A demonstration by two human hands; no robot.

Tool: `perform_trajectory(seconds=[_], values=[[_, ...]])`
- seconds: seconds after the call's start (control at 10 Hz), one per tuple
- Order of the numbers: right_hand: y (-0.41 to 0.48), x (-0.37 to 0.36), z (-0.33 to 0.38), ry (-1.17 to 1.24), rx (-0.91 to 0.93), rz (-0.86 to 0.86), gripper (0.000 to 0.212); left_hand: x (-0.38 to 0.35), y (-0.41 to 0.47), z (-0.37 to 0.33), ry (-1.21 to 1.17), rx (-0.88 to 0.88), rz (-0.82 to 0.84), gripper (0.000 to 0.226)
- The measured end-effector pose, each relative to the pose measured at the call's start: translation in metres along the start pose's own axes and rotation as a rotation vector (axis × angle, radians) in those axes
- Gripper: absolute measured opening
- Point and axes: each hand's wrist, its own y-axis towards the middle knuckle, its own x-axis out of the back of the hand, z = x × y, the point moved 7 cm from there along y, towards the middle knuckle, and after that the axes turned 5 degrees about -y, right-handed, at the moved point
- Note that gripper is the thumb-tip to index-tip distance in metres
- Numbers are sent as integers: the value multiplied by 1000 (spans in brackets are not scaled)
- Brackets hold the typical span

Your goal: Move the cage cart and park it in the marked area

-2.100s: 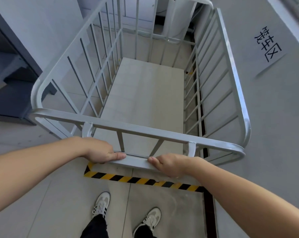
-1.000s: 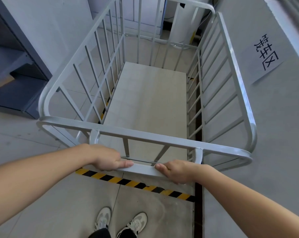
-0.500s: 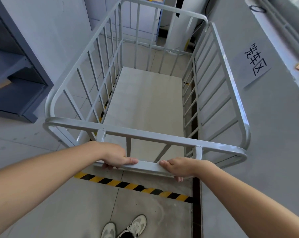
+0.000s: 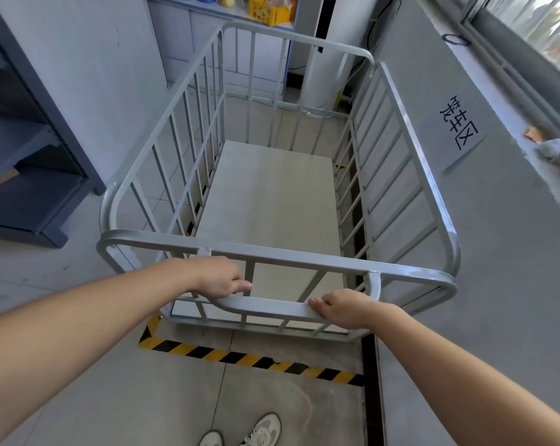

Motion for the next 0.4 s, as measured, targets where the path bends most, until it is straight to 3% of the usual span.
perform_trajectory(seconds=[0.4], values=[[-26, 19, 32, -84, -39, -117, 49, 32, -31, -5, 70, -37, -150, 32]])
